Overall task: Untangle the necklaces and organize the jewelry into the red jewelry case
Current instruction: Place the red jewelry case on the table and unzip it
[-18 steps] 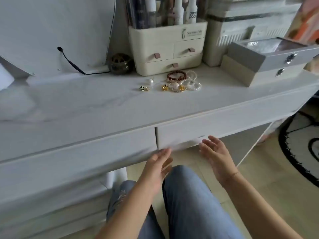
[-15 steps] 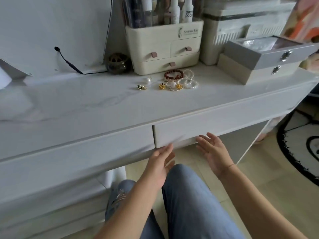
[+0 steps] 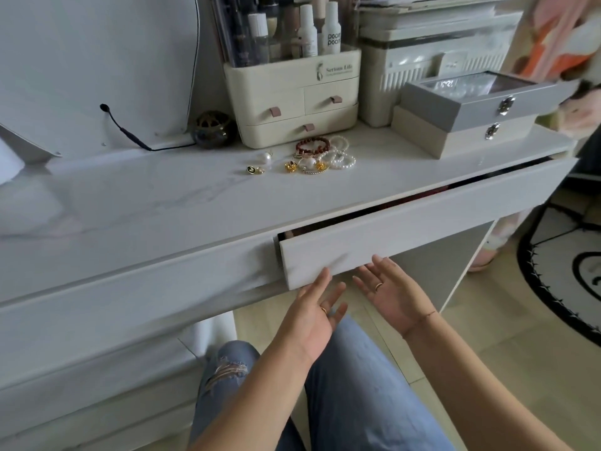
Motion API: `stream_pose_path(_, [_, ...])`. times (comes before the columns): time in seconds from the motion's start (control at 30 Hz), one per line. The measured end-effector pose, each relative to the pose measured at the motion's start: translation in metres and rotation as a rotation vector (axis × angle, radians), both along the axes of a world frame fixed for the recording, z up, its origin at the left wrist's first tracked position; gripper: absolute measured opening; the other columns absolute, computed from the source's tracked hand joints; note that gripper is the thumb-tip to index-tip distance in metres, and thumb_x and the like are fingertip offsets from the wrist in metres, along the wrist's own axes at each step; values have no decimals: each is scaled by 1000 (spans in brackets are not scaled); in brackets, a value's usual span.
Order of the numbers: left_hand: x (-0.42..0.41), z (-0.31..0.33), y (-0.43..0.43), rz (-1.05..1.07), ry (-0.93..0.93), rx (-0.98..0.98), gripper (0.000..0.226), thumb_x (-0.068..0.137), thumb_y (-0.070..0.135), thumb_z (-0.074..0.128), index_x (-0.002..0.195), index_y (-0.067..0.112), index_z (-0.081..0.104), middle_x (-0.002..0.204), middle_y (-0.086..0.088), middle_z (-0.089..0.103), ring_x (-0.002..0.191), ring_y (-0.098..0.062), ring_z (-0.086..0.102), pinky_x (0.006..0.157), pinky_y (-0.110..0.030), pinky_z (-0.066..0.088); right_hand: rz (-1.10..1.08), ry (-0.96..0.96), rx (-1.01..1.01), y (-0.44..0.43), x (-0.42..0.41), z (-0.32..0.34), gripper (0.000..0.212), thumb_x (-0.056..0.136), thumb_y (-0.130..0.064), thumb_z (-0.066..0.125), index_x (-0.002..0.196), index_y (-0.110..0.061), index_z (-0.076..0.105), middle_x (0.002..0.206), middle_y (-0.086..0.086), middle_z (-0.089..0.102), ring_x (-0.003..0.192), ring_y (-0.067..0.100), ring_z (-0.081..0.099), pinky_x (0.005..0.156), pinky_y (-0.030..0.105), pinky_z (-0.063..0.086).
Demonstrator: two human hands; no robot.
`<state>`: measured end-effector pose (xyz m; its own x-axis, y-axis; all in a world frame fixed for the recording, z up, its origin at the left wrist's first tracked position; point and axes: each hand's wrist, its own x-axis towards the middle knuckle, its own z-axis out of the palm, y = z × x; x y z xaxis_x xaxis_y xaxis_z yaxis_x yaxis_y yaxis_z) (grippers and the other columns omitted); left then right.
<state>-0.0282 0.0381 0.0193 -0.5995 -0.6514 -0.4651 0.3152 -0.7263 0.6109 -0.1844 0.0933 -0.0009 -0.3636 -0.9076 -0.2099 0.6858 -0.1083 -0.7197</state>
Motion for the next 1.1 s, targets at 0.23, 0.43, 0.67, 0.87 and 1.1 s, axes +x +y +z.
stream_pose_path(0.23, [28, 44, 52, -375, -236, -579, 62, 73, 49, 76, 124, 19, 55, 117, 1, 68, 108, -11, 65, 96, -28, 48, -293, 896, 457, 55, 9, 22, 80, 67, -43, 81, 131, -12, 44, 121, 5, 51, 111, 15, 51, 91, 26, 40])
stream_pose_path(0.43, [24, 94, 51, -184, -536, -1554, 59, 78, 62, 58, 129, 34, 50, 124, 31, 49, 121, 2, 46, 95, -5, 33, -484, 1769, 276, 77, 1, 60, 87, 69, -58, 66, 140, -17, 38, 143, 3, 35, 135, 18, 28, 112, 44, 19])
stream_pose_path(0.67, [15, 79, 55, -359, -866, -1687, 77, 80, 67, 55, 146, 35, 34, 150, 23, 32, 132, -7, 34, 105, -18, 24, -275, 1940, 340, 88, -9, 57, 79, 71, -73, 46, 137, -29, 43, 139, -11, 43, 140, 7, 20, 116, 53, 0])
stream_pose_path(0.87, [22, 85, 66, -450, -805, -1727, 76, 77, 73, 50, 142, 34, 41, 143, 22, 44, 128, -2, 41, 99, -13, 29, -331, 1963, 432, 111, -1, 67, 68, 80, -75, 31, 123, -29, 56, 122, -14, 53, 128, 11, 37, 116, 51, 1])
stream_pose_path(1.1, [0, 104, 66, -628, -619, -1414, 93, 66, 83, 47, 143, 33, 39, 141, 18, 47, 129, 3, 42, 109, -27, 37, -426, 1859, 400, 132, -14, 95, 65, 85, -75, 22, 113, -28, 59, 106, -16, 62, 109, 6, 52, 116, 42, 12])
